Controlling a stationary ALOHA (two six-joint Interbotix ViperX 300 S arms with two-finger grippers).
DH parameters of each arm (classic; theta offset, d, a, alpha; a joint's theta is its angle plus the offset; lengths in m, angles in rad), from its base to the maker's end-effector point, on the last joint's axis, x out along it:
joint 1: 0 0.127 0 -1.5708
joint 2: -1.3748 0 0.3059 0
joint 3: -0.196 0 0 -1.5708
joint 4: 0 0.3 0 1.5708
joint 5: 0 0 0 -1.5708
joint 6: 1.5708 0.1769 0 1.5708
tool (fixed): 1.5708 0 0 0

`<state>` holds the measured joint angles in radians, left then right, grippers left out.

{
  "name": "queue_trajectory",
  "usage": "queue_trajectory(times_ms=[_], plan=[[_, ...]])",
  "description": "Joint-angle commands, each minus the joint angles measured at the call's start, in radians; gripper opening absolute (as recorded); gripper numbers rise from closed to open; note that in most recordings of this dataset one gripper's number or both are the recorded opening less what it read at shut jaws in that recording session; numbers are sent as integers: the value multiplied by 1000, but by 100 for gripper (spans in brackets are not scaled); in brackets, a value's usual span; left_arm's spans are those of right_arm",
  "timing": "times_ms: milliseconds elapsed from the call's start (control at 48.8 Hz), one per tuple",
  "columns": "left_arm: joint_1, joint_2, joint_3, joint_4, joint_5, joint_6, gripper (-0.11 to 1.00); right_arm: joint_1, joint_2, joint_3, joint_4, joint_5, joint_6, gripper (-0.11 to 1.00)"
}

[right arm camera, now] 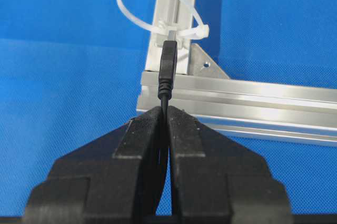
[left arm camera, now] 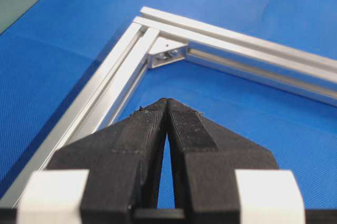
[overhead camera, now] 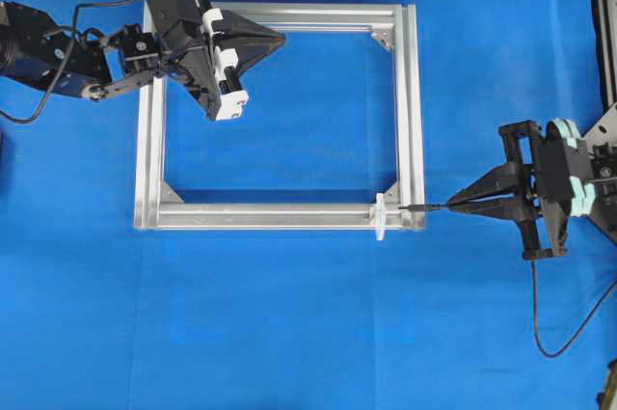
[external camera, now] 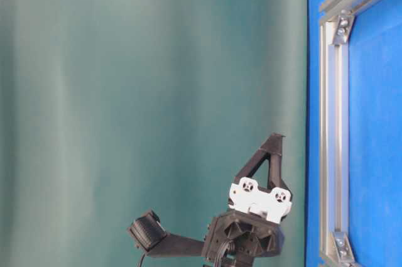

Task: Insert the wire through the string loop located on the right side.
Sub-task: 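Push the USB plug through the white zip-tie loop with the right gripper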

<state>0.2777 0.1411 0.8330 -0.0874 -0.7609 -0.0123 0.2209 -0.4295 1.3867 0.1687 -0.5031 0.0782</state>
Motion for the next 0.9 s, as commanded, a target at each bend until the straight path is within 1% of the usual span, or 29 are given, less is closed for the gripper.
queue_trajectory(times_ms=[0,431,595,718,882], plan=[[0,-29,-14,3,-11,2,0,-2,-2,-9,-2,-9,-2,-3],[0,-28,-14,3,-11,3,0,-2,-2,-11,-2,-9,-2,-3],[0,-29,-17,3,-11,2,0,3,18,-21,-2,-31,0,-3],[0,-29,-17,3,-11,2,0,14,71,-46,-2,-58,0,-3],[2,-29,-15,3,-11,2,0,20,181,-114,-2,-94,0,-3]])
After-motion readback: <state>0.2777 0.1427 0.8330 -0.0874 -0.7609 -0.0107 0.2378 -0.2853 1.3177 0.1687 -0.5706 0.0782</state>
